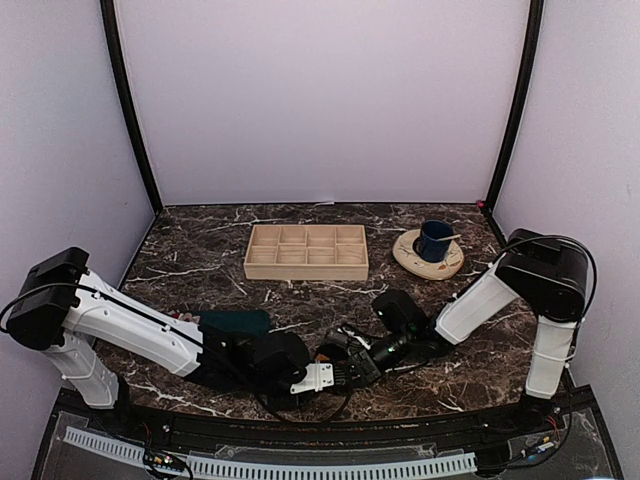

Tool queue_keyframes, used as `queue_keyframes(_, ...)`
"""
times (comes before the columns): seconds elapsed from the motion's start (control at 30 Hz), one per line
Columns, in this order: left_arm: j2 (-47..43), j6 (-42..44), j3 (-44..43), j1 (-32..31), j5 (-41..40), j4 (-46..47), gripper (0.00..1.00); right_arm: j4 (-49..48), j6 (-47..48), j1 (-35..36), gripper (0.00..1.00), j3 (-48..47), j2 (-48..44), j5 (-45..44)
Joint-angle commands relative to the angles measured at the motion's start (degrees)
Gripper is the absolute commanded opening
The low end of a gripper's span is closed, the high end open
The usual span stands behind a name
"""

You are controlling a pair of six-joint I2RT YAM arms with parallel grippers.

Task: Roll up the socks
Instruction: Pick up the sock from the center of the board.

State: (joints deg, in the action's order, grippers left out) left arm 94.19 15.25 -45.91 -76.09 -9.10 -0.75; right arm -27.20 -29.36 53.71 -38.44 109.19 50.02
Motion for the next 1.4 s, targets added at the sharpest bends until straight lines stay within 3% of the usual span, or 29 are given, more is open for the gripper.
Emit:
queue_keyframes(0.0,-1.7,2.8,-0.1,-0.4,-5.1,2.0,0.35,7.2,-0.3,-0.3,0.04,2.4,2.9,-2.2)
queue_keyframes(0.57,-1.1,5.0,0.1,-1.0,-1.5,2.4,0.35,7.2,-0.4,-0.5,0.04,2.2,3.4,-1.2)
queue_keyframes(0.9,-6.2,5.9,2.7,-3.4,-3.9,4.3,0.35,7.0,-0.5,-0.7,0.04,2.1,3.8,-0.7)
queue_keyframes(1.37,-1.1,6.2,1.4,-4.4,-4.7,4.1,0.35,7.2,-0.4,-0.7,0.04,2.2,3.8,0.0)
